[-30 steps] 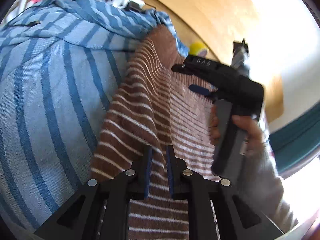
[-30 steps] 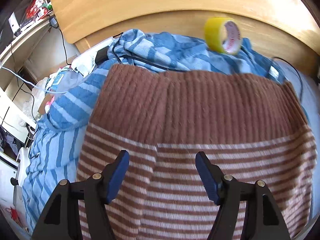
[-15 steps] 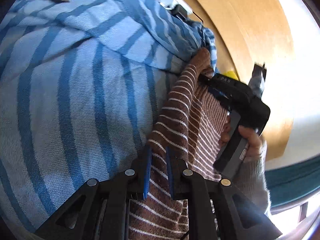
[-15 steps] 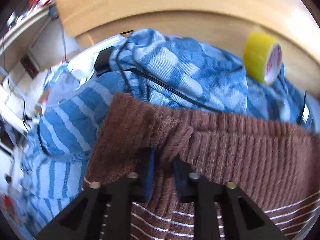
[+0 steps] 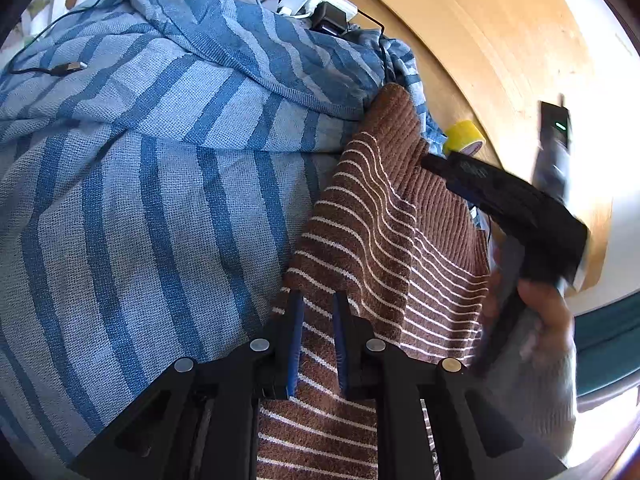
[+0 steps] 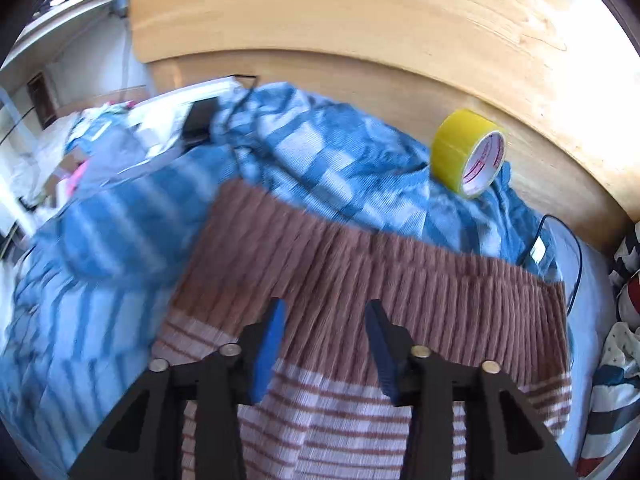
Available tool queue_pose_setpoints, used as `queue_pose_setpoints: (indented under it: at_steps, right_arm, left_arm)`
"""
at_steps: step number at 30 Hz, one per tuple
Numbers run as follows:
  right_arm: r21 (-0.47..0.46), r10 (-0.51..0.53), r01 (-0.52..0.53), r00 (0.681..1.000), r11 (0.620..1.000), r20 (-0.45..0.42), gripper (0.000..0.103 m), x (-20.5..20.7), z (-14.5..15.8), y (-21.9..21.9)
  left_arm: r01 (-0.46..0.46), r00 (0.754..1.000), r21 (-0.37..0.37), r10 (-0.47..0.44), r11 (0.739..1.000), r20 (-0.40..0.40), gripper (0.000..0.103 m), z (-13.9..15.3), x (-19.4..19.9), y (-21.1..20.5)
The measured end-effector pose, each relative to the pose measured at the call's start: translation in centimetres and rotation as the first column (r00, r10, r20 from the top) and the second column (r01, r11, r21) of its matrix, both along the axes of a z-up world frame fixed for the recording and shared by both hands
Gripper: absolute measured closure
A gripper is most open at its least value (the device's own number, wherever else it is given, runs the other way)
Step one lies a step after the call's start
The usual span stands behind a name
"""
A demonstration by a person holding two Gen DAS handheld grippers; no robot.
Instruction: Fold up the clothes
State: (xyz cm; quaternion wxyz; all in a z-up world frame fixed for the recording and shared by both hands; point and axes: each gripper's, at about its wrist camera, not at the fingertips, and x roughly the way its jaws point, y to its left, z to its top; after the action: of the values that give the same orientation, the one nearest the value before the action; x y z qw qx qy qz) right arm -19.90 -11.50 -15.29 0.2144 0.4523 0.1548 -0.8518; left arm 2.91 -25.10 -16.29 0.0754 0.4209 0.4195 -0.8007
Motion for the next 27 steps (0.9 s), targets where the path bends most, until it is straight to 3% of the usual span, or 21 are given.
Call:
queue_pose_setpoints:
  at_steps: [5,7,8,11,15,19,23,27]
  right_arm:
    - [0.014,0.177,-0.181,0.976,0.983,0.123,0.082,5.1,-1.1,-0.8]
    - [0.043,0.213,-0.223,0.963,0.974,0.163,0.084,6.4,-2.2,-1.4]
    - [0.065,0.192,-0.208,0.962,0.976,0.194,0.087,6.2,-3.2,-1.3]
    - [0.026,0.102,-0.114,0.956,0.993,0.276,0.088,5.0,-5.2,0.2]
    - [-0.009,0.040,-0.039,0.967,0.999,0.250,0.085,6.4,-2.9,3.2]
    - [-0.002,-0.018,0.019,0.977,1.000,0.212,0.076,10.1,-0.1,7.9]
    - [-0.073,-0.119,0.141,0.962,0.987,0.248,0.073,15.7,2.0,16.9]
    - [0.030,-0.253,0.254,0.934,0.967,0.251,0.069,20.6,2.0,25.1]
  left_arm:
    - [0.032,0.999,-0.061,-0.030,0.998,0.020,0.088,0.0,-1.4,1.7]
    - [0.047,0.999,-0.078,-0.045,0.996,0.030,0.091,0.0,-1.9,2.2]
    - [0.054,0.998,-0.086,-0.050,0.995,0.049,0.101,-0.3,-2.4,2.4]
    - [0.058,0.991,-0.091,-0.047,0.994,0.122,0.101,-1.7,-3.9,2.1]
    - [0.047,0.988,-0.043,-0.040,0.998,0.148,0.103,-2.5,-3.5,1.7]
    - [0.081,0.986,-0.003,-0.079,0.997,0.145,0.103,0.6,-1.1,2.7]
    - [0.167,0.968,0.031,-0.170,0.985,0.183,0.103,4.3,2.7,5.3]
    - [0.242,0.941,0.124,-0.264,0.962,0.213,0.103,5.9,5.0,8.9]
